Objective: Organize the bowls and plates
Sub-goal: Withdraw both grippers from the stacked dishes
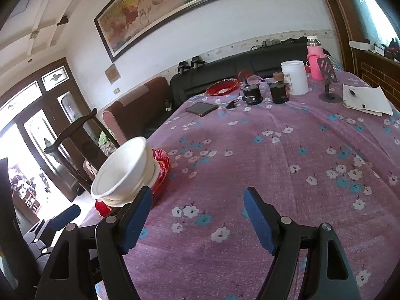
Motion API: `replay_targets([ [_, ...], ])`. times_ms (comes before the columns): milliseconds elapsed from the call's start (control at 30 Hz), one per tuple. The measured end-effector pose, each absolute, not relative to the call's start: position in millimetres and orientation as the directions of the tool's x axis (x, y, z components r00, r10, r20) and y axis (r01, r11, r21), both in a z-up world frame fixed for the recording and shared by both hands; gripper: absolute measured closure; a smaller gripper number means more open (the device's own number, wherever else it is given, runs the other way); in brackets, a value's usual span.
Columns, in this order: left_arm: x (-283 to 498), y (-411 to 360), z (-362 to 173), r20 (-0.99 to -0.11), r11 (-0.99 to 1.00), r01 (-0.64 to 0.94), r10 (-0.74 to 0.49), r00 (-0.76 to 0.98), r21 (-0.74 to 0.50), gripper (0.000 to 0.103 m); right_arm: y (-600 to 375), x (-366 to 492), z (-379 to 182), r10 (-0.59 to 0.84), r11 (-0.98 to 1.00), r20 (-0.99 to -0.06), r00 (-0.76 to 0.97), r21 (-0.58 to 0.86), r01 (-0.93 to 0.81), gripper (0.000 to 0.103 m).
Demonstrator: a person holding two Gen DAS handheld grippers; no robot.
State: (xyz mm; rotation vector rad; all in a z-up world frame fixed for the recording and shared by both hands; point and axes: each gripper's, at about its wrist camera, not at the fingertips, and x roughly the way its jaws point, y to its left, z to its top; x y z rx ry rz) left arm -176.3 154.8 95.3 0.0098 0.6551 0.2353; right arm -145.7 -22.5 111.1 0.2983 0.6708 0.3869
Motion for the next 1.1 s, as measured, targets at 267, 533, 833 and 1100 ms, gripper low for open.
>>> replay_targets([
  [267,-169.9,161.5,87.0,-0.622,0.973,-0.216,0.216,0.753,0.077,0.007,-12.9,-143.5,104.7,0.429,0.896,-0.557,0.711,0.362,-0.257,0.023],
  [533,-167.9,174.6,80.0,-0.628,0.973,-0.226,0.204,0.751,0.047,0.007,-11.5,-139.4,99.5,0.381,0.915,-0.565,0.731,0.344,-0.211,0.023],
  [833,-179.5,211.7,88.9,-0.559,0.947,-0.319,0.242,0.793,-0.042,0.007,10.4,-131.8,87.8,0.379,0.923,-0.619,0.688,0.302,-0.237,0.023],
  [1100,-228.6,235.8,135.2,-0.244,0.894,-0.437,0.403,0.882,-0.103,0.000,49.3,-138.6,91.2,0.395,0.917,-0.610,0.687,0.221,-0.331,0.023],
])
